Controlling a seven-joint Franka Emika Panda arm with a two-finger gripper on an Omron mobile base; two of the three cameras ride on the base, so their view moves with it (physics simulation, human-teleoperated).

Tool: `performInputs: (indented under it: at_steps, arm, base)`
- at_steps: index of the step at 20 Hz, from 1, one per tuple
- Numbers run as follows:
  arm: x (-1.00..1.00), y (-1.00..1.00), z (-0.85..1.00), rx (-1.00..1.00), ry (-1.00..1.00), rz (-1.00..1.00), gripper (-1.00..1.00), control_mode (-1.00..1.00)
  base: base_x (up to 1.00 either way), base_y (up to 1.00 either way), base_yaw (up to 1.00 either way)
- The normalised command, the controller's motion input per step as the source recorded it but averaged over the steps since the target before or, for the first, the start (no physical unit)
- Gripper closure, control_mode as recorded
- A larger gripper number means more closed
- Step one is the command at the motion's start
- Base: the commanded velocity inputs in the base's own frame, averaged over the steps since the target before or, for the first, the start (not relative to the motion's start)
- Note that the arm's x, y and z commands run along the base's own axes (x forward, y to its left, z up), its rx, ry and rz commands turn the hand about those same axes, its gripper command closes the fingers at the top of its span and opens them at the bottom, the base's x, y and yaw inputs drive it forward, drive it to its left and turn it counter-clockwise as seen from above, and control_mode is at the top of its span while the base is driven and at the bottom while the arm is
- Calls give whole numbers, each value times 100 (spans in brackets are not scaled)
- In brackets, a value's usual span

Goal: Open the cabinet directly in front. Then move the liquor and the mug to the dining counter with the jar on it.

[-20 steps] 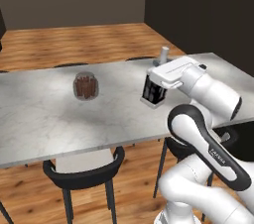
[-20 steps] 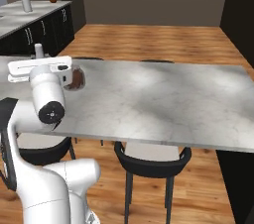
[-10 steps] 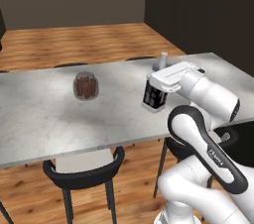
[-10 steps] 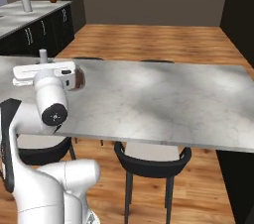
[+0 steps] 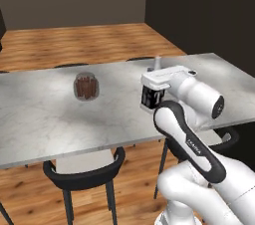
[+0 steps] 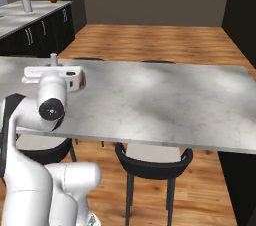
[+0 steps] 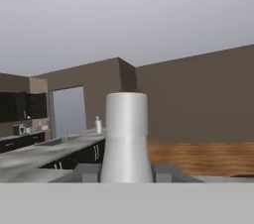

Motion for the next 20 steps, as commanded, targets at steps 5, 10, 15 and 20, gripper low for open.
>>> performInputs:
  at_steps: [5, 10, 15, 20]
  arm:
    - [99, 0, -2, 0, 21, -4, 100, -100]
    - [100, 0, -21, 0, 17, -1, 100, -100]
    - [53, 0, -24, 0, 4, 0, 100, -100]
    - [1, 0, -54, 0, -8, 0, 100, -100]
  base:
    - [0, 0, 0]
    - [0, 0, 0]
    - [0, 0, 0]
    - [0, 0, 0]
